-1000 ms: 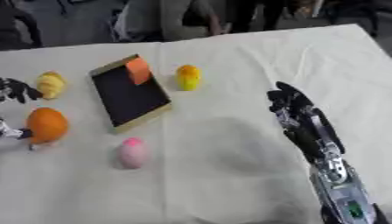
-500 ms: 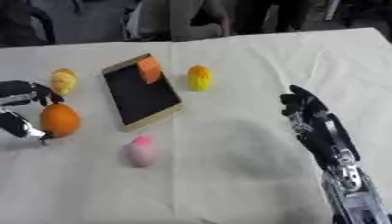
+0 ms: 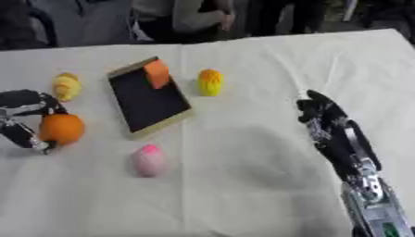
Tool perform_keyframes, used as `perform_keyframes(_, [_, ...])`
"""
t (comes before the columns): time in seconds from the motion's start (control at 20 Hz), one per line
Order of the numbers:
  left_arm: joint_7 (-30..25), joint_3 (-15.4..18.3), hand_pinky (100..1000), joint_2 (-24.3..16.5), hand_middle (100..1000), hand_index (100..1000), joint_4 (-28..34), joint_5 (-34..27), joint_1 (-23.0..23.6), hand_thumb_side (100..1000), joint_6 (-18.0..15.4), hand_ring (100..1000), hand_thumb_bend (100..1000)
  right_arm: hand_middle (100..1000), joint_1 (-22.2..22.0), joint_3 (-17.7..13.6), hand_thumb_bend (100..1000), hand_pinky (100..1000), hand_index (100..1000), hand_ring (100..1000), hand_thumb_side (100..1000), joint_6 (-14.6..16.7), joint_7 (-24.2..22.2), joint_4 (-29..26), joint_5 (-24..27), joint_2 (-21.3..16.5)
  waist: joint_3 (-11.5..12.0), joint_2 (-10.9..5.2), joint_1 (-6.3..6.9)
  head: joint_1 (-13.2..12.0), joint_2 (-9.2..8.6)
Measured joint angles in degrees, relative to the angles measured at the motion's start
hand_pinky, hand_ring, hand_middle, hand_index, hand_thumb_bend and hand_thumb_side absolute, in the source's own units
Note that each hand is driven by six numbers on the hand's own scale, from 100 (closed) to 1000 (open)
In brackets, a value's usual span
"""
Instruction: Pick up objects on the table and place them in the box.
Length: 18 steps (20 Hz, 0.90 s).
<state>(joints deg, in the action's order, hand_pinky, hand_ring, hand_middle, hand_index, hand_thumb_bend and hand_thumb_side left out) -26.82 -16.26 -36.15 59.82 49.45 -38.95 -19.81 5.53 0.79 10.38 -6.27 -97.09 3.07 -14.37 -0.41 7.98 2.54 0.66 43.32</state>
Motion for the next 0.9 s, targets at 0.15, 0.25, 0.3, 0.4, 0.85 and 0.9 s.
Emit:
perform_keyframes(0.15, [3.67, 0.32, 592, 0.0, 523, 677, 0.88, 1.52, 0.04, 176, 0.66, 505, 389, 772, 0.0, 0.0, 100, 811, 917, 868, 570, 0.0, 0.0, 0.11, 0.0, 0.0, 0.0, 0.0, 0.0, 0.08, 0.0])
perform_keyframes(0.25, [5.78, 0.55, 575, -0.01, 496, 646, 1.76, 2.09, 0.06, 170, 1.14, 484, 363, 771, 0.0, 0.0, 100, 811, 917, 868, 570, 0.0, 0.0, 0.14, 0.0, 0.0, 0.0, 0.0, 0.0, 0.19, 0.0])
perform_keyframes(0.3, [6.55, 0.71, 571, -0.03, 489, 636, 2.31, 2.11, 0.06, 167, 1.37, 479, 351, 771, 0.0, 0.0, 100, 811, 917, 868, 570, 0.0, 0.0, 0.15, 0.0, 0.0, 0.0, 0.0, 0.0, 0.23, 0.0])
perform_keyframes(0.4, [7.45, 1.0, 572, -0.09, 486, 631, 3.56, 1.92, 0.01, 164, 1.72, 477, 344, 771, 0.0, 0.0, 100, 811, 917, 868, 570, 0.0, 0.0, 0.2, 0.0, 0.0, 0.0, 0.0, 0.0, 0.27, 0.0])
perform_keyframes(0.85, [6.15, 0.57, 582, 0.12, 490, 635, 8.8, -1.56, -5.64, 156, 2.05, 483, 322, 771, -0.02, 0.0, 100, 811, 916, 868, 569, 0.0, 0.0, 0.26, 0.04, 0.01, -0.36, 0.0, -0.02, 0.44, 0.0])
perform_keyframes(0.9, [5.84, 0.23, 585, 0.74, 493, 638, 8.78, -1.55, -6.44, 157, 1.89, 485, 320, 771, -0.02, 0.0, 100, 811, 916, 868, 569, 0.0, 0.0, 0.26, 0.05, 0.02, -0.45, 0.0, -0.02, 0.43, 0.0])
